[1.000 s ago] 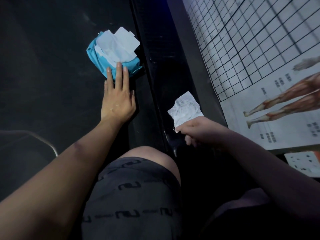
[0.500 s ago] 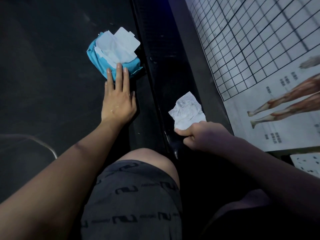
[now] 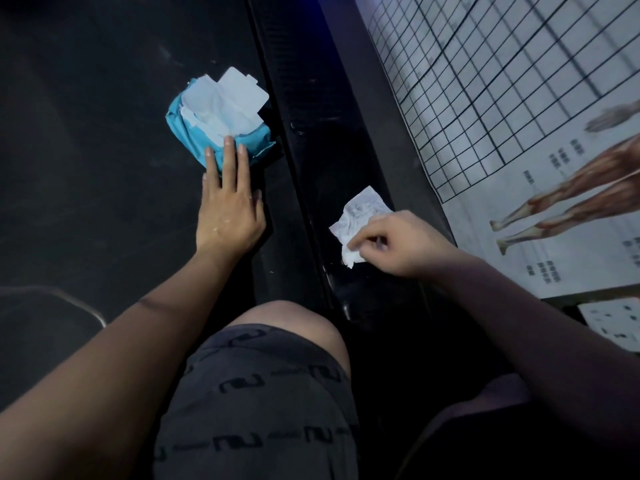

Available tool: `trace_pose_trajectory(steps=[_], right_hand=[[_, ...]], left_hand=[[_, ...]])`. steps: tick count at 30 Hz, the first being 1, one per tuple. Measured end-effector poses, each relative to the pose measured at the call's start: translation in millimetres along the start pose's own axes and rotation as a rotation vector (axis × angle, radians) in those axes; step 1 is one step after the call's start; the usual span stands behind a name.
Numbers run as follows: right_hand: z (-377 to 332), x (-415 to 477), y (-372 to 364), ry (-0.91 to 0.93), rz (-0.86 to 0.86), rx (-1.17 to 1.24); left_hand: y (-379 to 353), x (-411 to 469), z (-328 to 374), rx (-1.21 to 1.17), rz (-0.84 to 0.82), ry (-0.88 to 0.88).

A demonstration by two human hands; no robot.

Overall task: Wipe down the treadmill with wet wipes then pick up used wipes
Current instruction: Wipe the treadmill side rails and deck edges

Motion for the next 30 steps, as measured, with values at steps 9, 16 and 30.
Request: trace_pose_trajectory(steps=[9, 16, 30], right_hand=[[14.1, 7.4, -27.1, 0.047, -0.011, 0.263], [0.3, 3.9, -44.3, 0.126, -0.082, 0.297], [35.9, 23.8, -17.4, 0.077, 0.193, 0.159]], left_hand=[[-1.5, 0.0, -1.3, 0.008, 0.003, 0.003], [-0.8, -0.4, -0.4, 0.016, 0.004, 0.003], [-1.0, 0.5, -0.6, 0.036, -0.008, -0.002]])
Point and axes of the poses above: each hand's wrist, its own x-axis towards the middle knuckle, its own y-axis out of the back of the hand, z = x × y, the point moved 7 cm from there along x, towards the middle knuckle, and after that the axes turned 7 degrees about -y, right-handed, at the moved point
